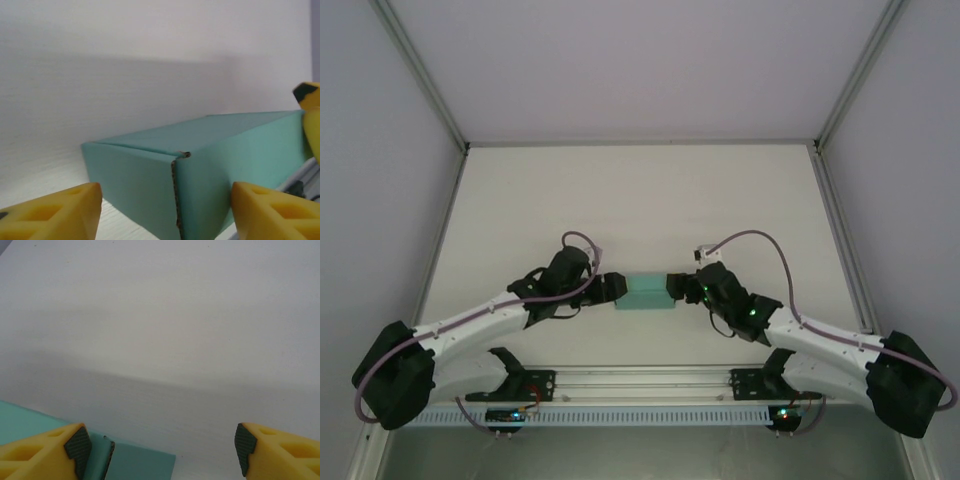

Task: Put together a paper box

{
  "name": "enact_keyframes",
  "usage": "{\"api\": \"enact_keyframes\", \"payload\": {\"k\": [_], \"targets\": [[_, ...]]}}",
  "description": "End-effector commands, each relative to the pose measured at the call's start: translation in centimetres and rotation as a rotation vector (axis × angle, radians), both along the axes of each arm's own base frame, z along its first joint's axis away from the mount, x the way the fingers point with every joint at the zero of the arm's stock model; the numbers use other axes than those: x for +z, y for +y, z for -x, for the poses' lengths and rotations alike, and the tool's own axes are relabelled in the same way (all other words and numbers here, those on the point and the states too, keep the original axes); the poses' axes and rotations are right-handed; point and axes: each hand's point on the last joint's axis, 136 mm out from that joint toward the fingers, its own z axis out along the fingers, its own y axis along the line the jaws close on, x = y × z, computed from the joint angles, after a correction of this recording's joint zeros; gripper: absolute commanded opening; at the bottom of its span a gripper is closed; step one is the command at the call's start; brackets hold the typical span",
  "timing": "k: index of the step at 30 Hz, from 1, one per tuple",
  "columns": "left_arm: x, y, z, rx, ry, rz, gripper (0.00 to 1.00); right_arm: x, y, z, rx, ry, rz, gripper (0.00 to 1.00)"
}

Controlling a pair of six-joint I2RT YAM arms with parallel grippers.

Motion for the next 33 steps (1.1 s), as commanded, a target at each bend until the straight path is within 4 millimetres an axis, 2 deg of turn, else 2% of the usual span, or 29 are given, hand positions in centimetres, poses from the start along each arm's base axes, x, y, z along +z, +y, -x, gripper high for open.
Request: {"api": "enact_keyframes", "payload": {"k": [1, 5, 9, 14, 16, 18, 21, 23, 25, 29, 31, 33], "targets": [[-2.3, 0.5, 1.0, 0.024, 0.071, 0.025, 0.61, -7.6, -2.2, 4.4, 0.160, 0.177, 0.271, 0.75], [-3.7, 0.9, 1.5, 0.030, 0.096, 0.026, 0.50, -8.5, -0.9, 5.1, 0.213, 0.215, 0.246, 0.67], [-4.1, 0.9, 1.7, 0.027, 0.102, 0.035, 0.37, -9.3, 0.9, 6.3, 0.233, 0.309, 0.170, 0.59], [-5.1, 1.1, 2.3, 0.022, 0.134, 0.025, 0.28, -10.7, 2.3, 8.1, 0.248, 0.372, 0.182, 0.51], [-5.5, 1.3, 2.6, 0.026, 0.145, 0.021, 0.26, -11.3, 2.3, 8.4, 0.239, 0.375, 0.200, 0.46], [-6.1, 1.6, 2.9, 0.032, 0.160, 0.021, 0.22, -11.9, 2.1, 8.4, 0.231, 0.369, 0.211, 0.35], [-6.4, 1.8, 3.3, 0.034, 0.170, 0.022, 0.20, -12.1, 2.1, 8.3, 0.230, 0.360, 0.209, 0.27], [-6.6, 2.0, 3.4, 0.042, 0.172, 0.021, 0.15, -12.1, 1.8, 8.2, 0.221, 0.346, 0.211, 0.22], [-6.6, 2.0, 3.4, 0.040, 0.169, 0.024, 0.12, -12.4, 1.5, 8.8, 0.235, 0.361, 0.205, 0.18], [-6.5, 2.2, 3.6, 0.037, 0.166, 0.019, 0.00, -11.7, 1.4, 9.0, 0.255, 0.330, 0.163, 0.11], [-6.4, 2.2, 3.7, 0.033, 0.164, 0.032, 0.00, -11.3, 1.1, 9.0, 0.255, 0.314, 0.151, 0.03], [-6.2, 2.2, 3.8, 0.033, 0.160, 0.038, 0.00, -10.9, 0.7, 8.8, 0.247, 0.305, 0.136, 0.00]]}}
